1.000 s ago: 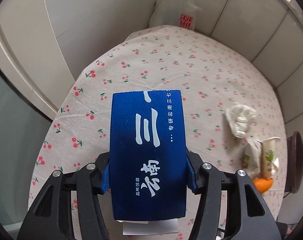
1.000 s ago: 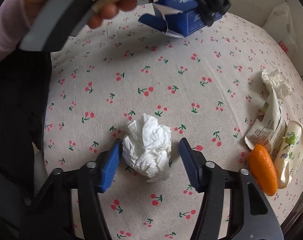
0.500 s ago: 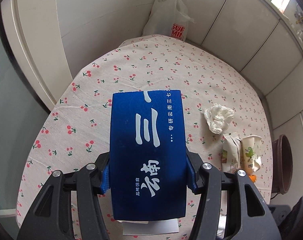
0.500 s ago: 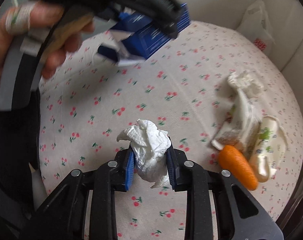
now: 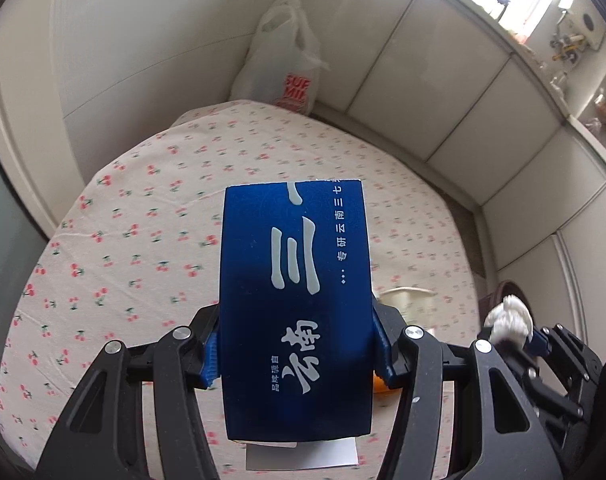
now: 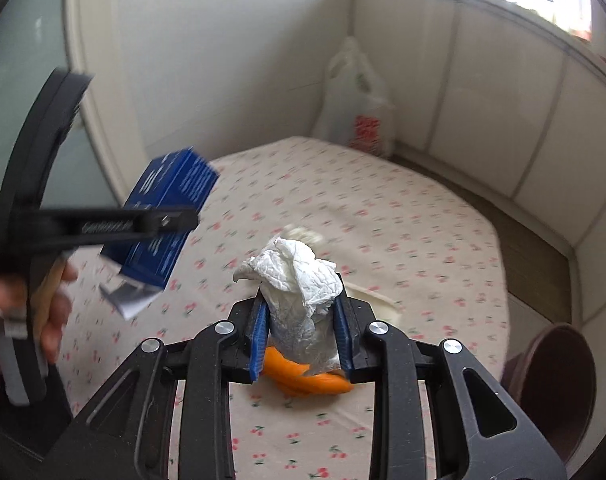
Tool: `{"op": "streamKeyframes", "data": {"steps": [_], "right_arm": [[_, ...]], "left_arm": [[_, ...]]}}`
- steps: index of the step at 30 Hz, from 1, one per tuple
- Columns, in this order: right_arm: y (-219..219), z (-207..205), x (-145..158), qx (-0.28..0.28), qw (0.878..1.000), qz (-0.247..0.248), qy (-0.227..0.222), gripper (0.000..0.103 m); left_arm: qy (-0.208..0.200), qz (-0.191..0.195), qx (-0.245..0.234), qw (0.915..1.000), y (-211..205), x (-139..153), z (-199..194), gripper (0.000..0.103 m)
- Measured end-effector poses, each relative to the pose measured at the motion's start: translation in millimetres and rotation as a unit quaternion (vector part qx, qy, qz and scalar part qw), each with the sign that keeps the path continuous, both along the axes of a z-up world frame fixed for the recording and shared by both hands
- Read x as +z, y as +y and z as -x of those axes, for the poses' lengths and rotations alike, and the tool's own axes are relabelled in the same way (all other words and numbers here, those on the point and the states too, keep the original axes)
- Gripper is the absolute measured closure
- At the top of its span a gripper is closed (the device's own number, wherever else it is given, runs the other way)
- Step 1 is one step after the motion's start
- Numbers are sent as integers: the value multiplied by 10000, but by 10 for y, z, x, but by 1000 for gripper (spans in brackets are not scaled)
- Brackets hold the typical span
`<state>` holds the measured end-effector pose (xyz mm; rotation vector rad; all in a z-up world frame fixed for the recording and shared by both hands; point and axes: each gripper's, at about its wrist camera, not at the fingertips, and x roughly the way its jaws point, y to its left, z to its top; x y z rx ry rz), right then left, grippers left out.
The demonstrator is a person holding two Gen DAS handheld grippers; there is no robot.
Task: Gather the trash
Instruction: 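Carry the blue box and tissue over the brown bin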
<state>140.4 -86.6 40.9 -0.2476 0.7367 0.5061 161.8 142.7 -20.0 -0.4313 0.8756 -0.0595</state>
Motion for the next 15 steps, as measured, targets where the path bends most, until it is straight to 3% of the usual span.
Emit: {"op": "streamKeyframes", "data": {"steps": [8,15], "right_arm": [[-617,-3,293,-1152,9920,-396,-345,75],[-1289,45,460,-2137,9726,-657,-636,75]], "left_arm": [[-401,364,-373,9978,-640,332,-93,47],[-599,598,-813,9931,-1306,545,-197,47]]}}
